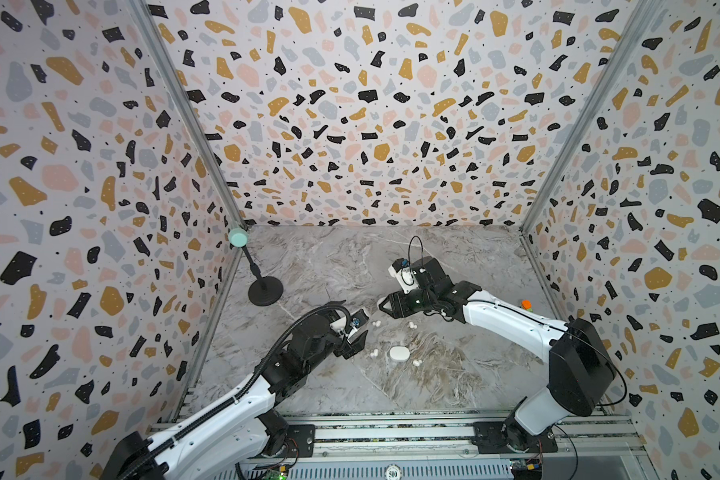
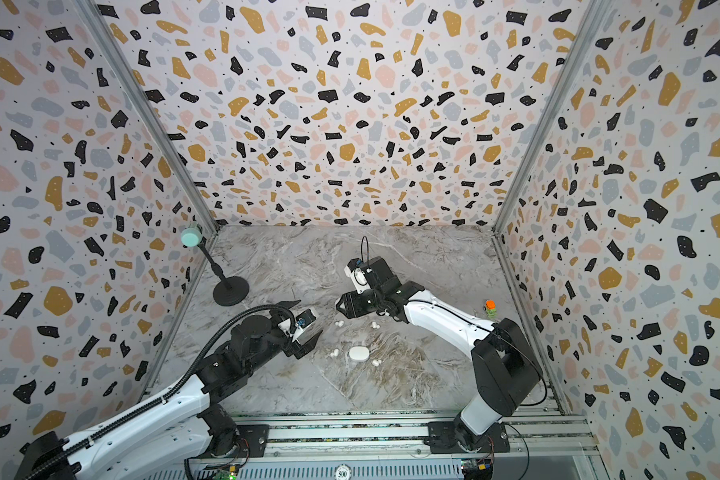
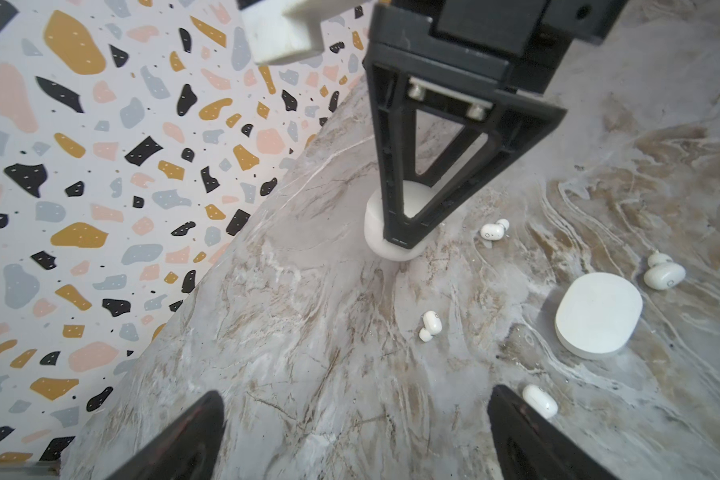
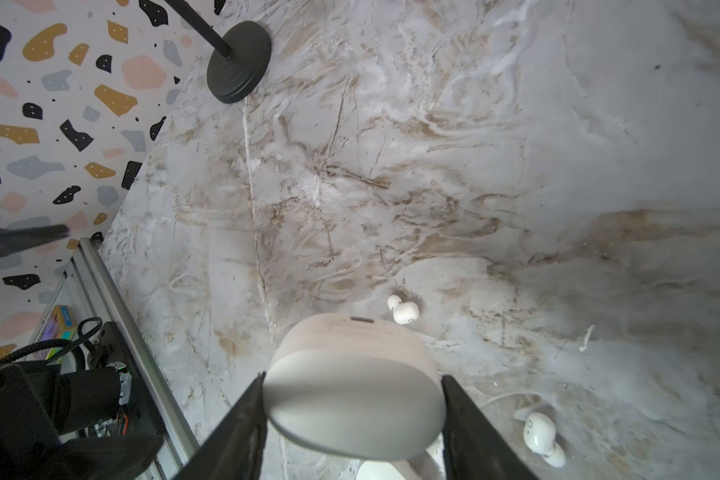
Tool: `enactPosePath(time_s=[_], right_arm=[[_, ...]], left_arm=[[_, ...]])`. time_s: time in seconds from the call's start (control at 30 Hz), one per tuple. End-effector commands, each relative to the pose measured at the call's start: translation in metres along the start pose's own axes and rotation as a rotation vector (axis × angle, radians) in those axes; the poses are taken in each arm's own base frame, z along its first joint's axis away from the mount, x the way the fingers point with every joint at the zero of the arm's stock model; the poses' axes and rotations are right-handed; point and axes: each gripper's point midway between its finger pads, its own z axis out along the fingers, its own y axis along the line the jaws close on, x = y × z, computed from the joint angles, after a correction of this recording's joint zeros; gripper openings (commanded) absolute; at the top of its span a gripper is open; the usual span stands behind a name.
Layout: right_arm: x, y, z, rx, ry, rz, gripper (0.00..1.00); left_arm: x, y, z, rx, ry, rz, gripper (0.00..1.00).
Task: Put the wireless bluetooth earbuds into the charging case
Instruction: 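Carry the case toward the left gripper while the left gripper reaches to it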
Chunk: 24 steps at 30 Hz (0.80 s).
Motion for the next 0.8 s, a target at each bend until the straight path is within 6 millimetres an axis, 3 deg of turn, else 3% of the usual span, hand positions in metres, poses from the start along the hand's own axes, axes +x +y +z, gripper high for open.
enactPosePath(time_s=[0.0,0.13,0.77], right_arm=[[-0.018,0.028,-0.016,-0.117,-0.079,-0.067,0.00],[-0.014,0.037,-0.017,-0.167,-0.076,-0.094,0.00],[0.005,0.060,-0.008,-0.314,-0.039,-0.132,0.00]], left_arm=[[-0.019,-0.002,0.009,0.010,-0.061,0.080,1.00],[-0.015,-0.006,0.018,0.025,-0.030,0.113,1.00],[-0.017,-0.014,0.024,-0.024,-0.063,0.113,0.99]])
